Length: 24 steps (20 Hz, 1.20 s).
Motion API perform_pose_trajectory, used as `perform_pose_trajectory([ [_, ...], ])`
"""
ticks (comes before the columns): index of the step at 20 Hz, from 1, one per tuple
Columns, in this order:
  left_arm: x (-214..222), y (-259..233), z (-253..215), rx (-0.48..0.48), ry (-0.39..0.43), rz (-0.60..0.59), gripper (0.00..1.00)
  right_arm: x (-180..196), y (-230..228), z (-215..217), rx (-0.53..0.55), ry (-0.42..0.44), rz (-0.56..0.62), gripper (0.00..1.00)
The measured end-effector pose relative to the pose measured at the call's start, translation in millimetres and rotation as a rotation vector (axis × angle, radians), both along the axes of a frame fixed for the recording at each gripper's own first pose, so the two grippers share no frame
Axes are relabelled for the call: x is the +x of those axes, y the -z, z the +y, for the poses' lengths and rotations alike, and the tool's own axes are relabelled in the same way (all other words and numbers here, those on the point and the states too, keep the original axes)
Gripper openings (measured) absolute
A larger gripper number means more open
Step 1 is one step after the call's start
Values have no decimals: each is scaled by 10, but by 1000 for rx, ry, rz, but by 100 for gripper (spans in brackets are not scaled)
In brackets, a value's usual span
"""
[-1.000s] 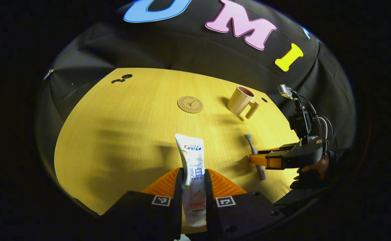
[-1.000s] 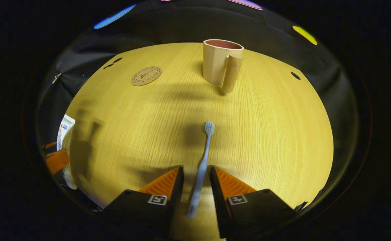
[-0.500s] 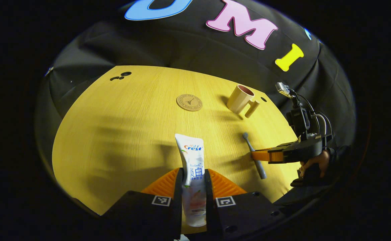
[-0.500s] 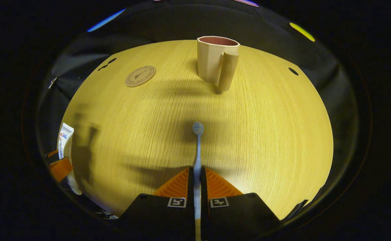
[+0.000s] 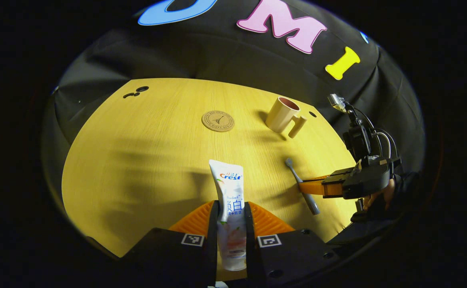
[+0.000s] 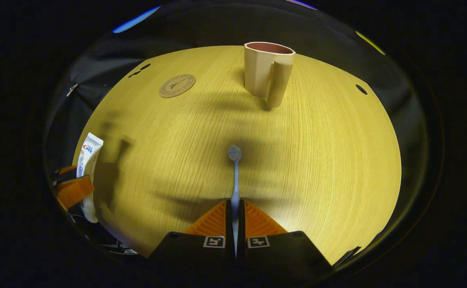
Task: Put the toothbrush and toothpaste on the desktop into the cup, then pick up the cup and place it on the coaster on the desktop.
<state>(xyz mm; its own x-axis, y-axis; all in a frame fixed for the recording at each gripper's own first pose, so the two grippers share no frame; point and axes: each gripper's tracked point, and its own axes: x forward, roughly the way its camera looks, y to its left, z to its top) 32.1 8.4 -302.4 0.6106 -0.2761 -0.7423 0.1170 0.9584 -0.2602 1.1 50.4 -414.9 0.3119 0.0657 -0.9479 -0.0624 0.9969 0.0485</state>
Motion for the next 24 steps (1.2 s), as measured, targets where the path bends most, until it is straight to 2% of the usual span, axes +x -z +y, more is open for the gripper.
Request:
perform_pose_trajectory([
  [5,285,-283,-275,-11,33,-47,34,20,-251,-221,52,33,-48,5],
  [6,364,-364,-348,-17,39,-62,29,25,-317,-276,64,43,-60,5],
  [7,460,-461,-424,-23,46,-79,39,46,-387,-335,76,52,-75,5],
  [8,560,-550,-498,-29,51,-97,34,58,-460,-404,84,59,-90,5],
  [9,658,-642,-571,-33,54,-114,39,77,-539,-468,91,62,-108,5],
  [10,756,-715,-641,-33,55,-130,34,100,-614,-533,97,60,-127,5],
  [16,1491,-1155,-1106,-49,51,-248,34,182,-1020,-766,173,68,-219,5],
  [24,2508,-1704,-1586,-65,32,-519,34,371,-1383,-1030,234,35,-315,5],
])
